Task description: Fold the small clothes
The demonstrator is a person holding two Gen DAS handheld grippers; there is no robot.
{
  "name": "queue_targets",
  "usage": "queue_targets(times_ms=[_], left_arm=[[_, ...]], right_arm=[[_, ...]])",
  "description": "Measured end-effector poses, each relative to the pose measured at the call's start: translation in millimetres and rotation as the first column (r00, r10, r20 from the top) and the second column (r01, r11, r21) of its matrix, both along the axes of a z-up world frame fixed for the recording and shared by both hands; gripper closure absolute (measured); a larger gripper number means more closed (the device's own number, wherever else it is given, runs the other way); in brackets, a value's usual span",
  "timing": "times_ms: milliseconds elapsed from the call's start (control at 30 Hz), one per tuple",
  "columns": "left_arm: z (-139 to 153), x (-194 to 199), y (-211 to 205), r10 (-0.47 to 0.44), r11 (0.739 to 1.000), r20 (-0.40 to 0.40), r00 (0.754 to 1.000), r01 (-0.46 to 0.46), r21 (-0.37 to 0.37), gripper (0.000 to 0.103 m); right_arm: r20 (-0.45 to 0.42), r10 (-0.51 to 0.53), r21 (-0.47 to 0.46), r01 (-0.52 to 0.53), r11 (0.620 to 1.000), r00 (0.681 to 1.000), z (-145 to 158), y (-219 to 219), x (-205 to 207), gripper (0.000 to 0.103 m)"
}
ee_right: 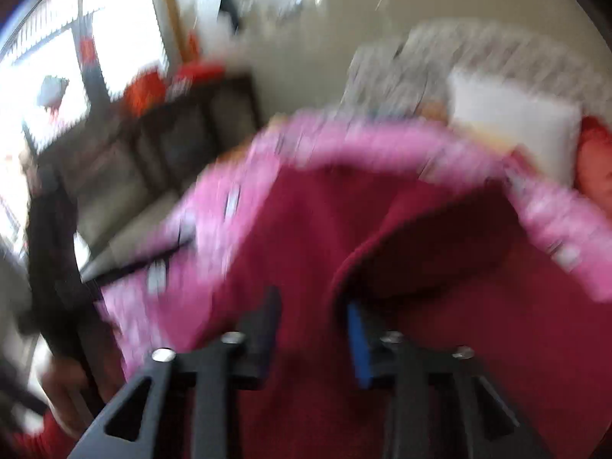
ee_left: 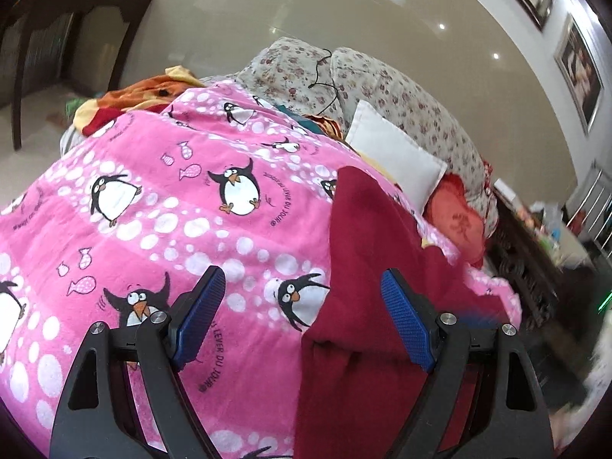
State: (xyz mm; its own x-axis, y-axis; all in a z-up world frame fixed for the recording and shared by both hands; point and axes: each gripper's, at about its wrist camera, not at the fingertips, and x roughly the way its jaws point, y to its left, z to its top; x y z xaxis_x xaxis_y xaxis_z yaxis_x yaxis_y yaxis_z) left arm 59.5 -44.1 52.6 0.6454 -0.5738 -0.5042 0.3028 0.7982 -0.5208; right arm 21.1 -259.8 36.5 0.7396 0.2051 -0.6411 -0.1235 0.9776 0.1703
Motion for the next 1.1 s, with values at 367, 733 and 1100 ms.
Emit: queue_targets(times_ms=[367, 733, 1100], left_arm=[[1.7, -9.2, -17.5, -0.044, 0.998, 0.027, 0.999, 0.042, 0.056, 0.019], [4.9, -3.2, 1.8, -0.053, 0.997, 0.023, 0.998, 0.055, -0.054, 0.019], [7.2, -6.2, 1.8, -0.024, 1.000, 0.069, 0.997, 0.024, -0.004, 0.019]], right_arm=[[0.131, -0.158, 0.229, 0.126, 0.965, 0.979, 21.1, -50.5, -9.0, 0.043], [0.211, -0.044, 0.291, -0.020, 0.956, 0.976, 51.7, -39.4, -31.8, 0.042], [0.052, -0.321, 0.421, 0.270, 0.866, 0.946, 13.1, -72.9, 21.2, 0.034]])
